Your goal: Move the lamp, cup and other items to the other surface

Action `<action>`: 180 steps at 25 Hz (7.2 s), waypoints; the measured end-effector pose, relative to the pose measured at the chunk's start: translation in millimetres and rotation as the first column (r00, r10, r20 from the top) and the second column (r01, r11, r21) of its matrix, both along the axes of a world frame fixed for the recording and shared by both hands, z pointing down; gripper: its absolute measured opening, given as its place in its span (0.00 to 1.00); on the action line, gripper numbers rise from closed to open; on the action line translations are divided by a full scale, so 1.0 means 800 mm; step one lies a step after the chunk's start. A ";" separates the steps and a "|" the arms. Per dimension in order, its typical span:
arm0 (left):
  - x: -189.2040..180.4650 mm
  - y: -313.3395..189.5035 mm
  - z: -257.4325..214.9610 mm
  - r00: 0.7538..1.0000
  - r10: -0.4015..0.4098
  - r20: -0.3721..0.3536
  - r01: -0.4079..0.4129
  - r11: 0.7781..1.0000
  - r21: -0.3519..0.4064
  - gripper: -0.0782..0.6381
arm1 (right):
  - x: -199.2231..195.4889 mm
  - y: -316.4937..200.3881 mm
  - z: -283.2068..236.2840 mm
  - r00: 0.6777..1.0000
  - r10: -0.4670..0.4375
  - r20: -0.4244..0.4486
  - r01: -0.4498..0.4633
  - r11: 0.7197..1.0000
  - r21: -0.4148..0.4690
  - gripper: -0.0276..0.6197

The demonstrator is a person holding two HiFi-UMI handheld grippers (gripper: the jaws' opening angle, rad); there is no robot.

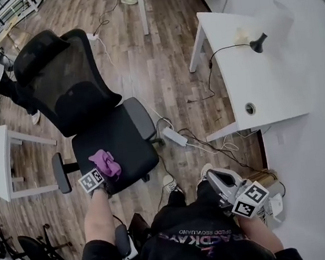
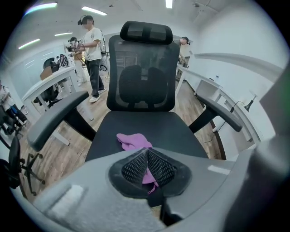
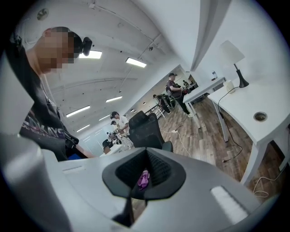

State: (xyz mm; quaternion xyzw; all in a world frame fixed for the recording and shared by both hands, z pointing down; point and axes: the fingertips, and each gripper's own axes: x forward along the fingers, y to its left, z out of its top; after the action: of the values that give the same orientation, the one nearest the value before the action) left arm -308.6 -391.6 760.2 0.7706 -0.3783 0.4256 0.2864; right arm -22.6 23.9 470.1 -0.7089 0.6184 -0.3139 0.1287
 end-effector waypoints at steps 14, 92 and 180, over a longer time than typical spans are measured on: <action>0.228 0.182 -0.139 0.691 0.646 -0.325 -0.670 0.741 0.047 0.11 | 0.025 0.002 -0.017 0.996 0.084 0.003 -0.084 0.990 0.109 0.04; 0.269 0.429 -0.308 0.273 0.380 -0.884 -0.855 0.518 -0.042 0.11 | -0.041 -0.069 0.001 0.985 -0.171 -0.016 0.172 0.985 0.036 0.04; 0.676 0.643 -0.338 0.341 0.720 -0.604 -0.852 0.509 0.126 0.16 | 0.187 0.515 -0.011 0.775 0.612 0.156 -0.631 0.759 0.158 0.04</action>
State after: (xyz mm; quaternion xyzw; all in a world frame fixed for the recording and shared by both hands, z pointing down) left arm 232.1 122.6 489.9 0.9095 0.1997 0.2868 0.2254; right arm 127.2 435.6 461.6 -0.8413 0.3696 -0.2223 0.3258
